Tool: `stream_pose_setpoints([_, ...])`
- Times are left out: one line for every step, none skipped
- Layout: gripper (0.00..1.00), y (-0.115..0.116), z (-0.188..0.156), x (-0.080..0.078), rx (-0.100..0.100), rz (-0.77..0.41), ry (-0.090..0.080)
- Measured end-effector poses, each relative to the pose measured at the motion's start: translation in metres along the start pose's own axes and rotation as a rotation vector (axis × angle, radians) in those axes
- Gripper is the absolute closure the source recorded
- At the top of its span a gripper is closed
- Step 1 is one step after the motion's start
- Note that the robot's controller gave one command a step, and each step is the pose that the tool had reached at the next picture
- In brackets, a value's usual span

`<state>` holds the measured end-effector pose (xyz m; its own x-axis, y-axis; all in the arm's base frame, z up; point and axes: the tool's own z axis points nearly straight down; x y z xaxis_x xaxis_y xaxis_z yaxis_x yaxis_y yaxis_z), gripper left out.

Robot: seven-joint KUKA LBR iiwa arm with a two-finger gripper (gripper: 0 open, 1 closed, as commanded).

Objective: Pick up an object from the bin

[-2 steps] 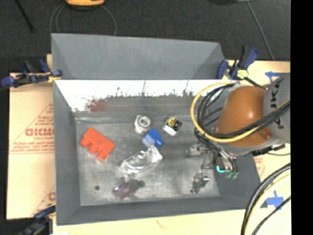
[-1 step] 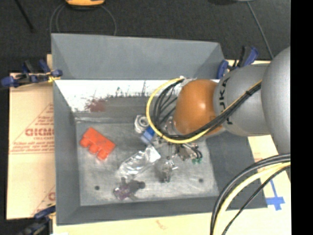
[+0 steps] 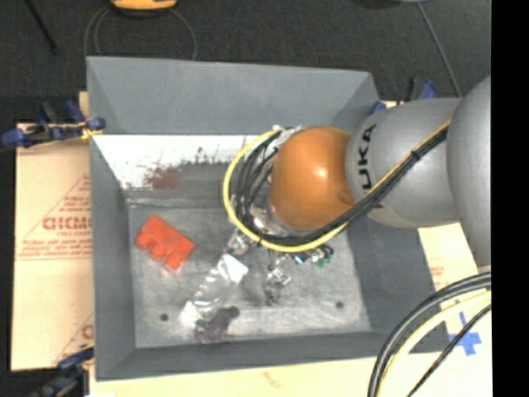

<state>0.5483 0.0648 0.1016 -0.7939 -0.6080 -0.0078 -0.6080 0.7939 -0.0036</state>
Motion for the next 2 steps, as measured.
stream_pose_setpoints([0.0,0.031,0.001,-0.028,-0.001,-0.275,-0.001])
stream_pose_setpoints([0.0,0.01,0.03,-0.047,-0.005,-0.309,0.002])
